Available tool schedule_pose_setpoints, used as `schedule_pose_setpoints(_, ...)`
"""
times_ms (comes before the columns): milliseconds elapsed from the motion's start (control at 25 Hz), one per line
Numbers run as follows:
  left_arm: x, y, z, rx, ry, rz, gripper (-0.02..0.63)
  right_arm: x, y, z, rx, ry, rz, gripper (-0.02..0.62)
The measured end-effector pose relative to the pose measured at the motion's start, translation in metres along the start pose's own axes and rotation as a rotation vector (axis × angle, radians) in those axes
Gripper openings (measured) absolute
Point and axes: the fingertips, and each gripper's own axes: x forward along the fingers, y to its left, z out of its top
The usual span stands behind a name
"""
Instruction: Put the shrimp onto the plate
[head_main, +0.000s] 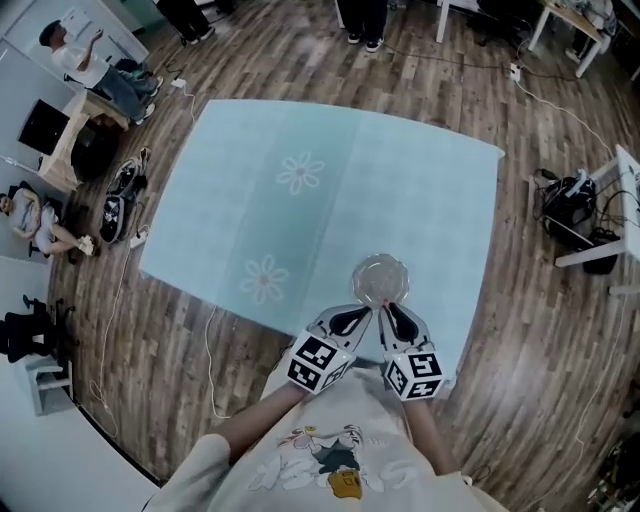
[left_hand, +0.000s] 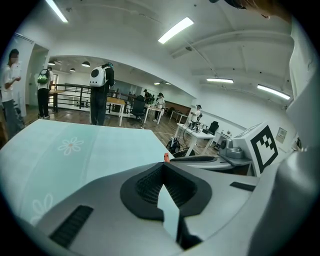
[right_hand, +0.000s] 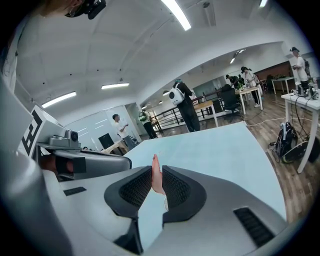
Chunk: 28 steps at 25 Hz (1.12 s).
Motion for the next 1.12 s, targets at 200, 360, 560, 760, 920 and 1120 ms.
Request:
schedule_pose_setpoints(200,0.005,0.011,-0.015,-0.032,0.035,0.029,0.008,0.01,-0.008,-0.011,0.0,0.038,0.001,0.083)
schedule_pose_setpoints(360,0.009,0.018,-0.03,-0.058,0.071,0.033,0.008,0.016,-0.015,-0.017,0.016,0.063,-0.019,0.083)
schedule_pose_setpoints(560,0.017,0.023,-0.051,-0.087,0.099,0.033,0.008,0.027,-0.021,-0.04,0.018,0.116,-0.023,0.083)
schedule_pose_setpoints(760,0.033,0.027,-0.073,-0.105,0.126,0.019,0.008,0.043,-0.034,-0.06,0.03,0.161,-0.03,0.083)
schedule_pose_setpoints(920,0.037,0.038,-0.093,-0.13,0.136,0.031,0.008,0.054,-0.04,-0.075,0.043,0.187,-0.052,0.083)
schedule_pose_setpoints(1120,0.042,0.049,-0.113,-0.167,0.155,0.046,0.007,0.06,-0.052,-0.097,0.041,0.227,-0.075,0.083)
